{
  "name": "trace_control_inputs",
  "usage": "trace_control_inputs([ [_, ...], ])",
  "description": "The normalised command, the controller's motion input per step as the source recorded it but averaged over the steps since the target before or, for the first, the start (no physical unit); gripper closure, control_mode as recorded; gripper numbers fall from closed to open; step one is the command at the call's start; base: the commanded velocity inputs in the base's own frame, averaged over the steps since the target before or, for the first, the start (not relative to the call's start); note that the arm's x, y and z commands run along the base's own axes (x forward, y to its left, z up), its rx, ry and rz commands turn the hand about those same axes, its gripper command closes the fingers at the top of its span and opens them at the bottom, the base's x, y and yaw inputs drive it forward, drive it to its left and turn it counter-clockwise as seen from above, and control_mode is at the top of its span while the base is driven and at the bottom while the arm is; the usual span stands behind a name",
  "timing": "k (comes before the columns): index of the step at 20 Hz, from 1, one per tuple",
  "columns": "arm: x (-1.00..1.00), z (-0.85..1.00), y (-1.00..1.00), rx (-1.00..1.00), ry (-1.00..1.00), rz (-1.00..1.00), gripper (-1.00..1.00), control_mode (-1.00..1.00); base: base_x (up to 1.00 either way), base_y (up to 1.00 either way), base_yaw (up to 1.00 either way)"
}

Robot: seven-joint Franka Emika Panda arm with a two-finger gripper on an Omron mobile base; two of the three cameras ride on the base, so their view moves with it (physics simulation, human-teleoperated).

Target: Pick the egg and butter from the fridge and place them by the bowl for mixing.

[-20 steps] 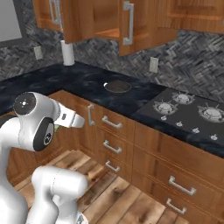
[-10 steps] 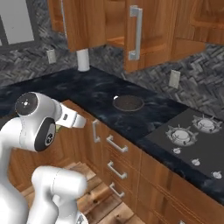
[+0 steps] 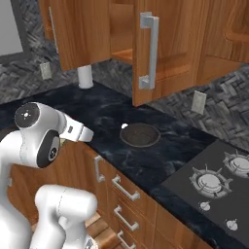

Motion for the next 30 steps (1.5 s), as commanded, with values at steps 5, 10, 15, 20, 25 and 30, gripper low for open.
trace_control_inputs([
  [5,0.00,0.00,0.00,0.00,0.00,0.00,1.00,1.00,0.70,0.27,-0.25],
  [10,0.00,0.00,0.00,0.00,0.00,0.00,1.00,1.00,0.55,0.29,-0.46],
  [15,0.00,0.00,0.00,0.00,0.00,0.00,1.00,1.00,0.42,0.24,-0.59],
  [20,0.00,0.00,0.00,0.00,0.00,0.00,1.00,1.00,0.34,0.08,-0.30],
  [25,0.00,0.00,0.00,0.00,0.00,0.00,1.00,1.00,0.40,0.00,-0.01],
  [30,0.00,0.00,0.00,0.00,0.00,0.00,1.00,1.00,0.37,0.03,0.01],
])
